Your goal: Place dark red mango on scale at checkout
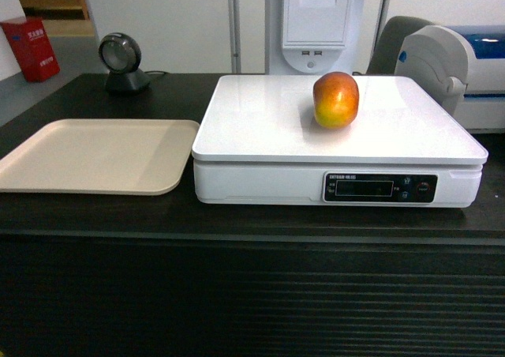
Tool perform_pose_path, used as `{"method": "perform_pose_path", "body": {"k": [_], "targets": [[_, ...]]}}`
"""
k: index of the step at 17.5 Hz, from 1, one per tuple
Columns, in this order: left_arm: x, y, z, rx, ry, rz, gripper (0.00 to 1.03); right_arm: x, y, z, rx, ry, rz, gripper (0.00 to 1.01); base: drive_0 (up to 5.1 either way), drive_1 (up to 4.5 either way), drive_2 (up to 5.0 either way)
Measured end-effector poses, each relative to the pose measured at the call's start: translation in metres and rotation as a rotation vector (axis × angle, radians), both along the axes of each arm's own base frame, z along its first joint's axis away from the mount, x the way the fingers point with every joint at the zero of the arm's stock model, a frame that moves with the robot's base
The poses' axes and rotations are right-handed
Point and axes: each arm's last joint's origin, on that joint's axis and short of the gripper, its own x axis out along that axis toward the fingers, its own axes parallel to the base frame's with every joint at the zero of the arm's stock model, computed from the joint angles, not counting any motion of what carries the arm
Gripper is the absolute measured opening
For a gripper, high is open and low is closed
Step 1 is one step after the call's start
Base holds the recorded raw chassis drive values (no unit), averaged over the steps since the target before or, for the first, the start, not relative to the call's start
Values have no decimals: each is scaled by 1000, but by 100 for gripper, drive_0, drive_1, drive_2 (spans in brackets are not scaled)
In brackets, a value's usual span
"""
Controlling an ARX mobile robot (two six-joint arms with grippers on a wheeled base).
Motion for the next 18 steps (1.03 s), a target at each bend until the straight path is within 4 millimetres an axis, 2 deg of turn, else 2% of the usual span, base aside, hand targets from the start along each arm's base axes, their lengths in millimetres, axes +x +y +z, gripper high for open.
{"method": "perform_pose_path", "body": {"k": [18], "targets": [[0, 0, 0, 0, 0, 0, 98, 0, 0, 0, 0, 0, 0, 98, 0, 0, 0]]}}
